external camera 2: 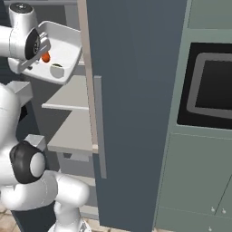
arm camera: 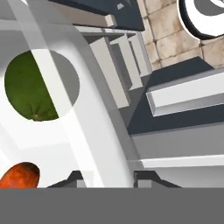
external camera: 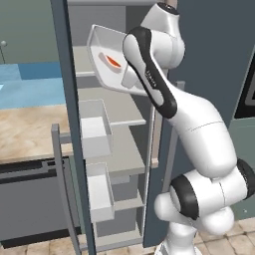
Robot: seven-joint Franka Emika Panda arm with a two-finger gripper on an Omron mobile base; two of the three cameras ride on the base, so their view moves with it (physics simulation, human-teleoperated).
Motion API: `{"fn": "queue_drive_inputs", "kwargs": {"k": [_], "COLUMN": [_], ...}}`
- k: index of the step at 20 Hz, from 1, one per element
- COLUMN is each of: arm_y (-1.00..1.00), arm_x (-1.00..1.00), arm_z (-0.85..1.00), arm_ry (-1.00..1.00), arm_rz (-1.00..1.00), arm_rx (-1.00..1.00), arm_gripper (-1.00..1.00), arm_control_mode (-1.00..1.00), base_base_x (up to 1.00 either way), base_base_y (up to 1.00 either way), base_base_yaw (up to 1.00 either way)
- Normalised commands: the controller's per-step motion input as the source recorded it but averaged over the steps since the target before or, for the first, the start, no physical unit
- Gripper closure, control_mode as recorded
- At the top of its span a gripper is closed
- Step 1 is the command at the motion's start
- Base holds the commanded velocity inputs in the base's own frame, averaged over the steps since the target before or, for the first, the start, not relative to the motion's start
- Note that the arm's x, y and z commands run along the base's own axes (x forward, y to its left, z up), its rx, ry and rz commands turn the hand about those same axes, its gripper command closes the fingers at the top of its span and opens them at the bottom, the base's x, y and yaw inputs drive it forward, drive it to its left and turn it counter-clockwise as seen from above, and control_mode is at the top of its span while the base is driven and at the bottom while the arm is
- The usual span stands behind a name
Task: Take the carrot and lime out of the freezer and place them in the tupperware container on the counter. Then put the tupperware containing the vegetables back in the freezer.
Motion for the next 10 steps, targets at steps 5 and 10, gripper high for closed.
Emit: {"fn": "queue_drive_inputs", "kwargs": {"k": [5,10], "arm_y": [0.22,0.23], "arm_x": [0.46,0.50], "arm_z": [0.00,0.00], "arm_ry": [0.00,0.00], "arm_rz": [-0.03,-0.02], "arm_rx": [-0.02,0.00], "arm_gripper": [1.00,1.00], "arm_control_mode": [-1.00,-1.00], "base_base_x": [0.00,0.00], "base_base_y": [0.00,0.00], "base_base_yaw": [0.00,0.00]}}
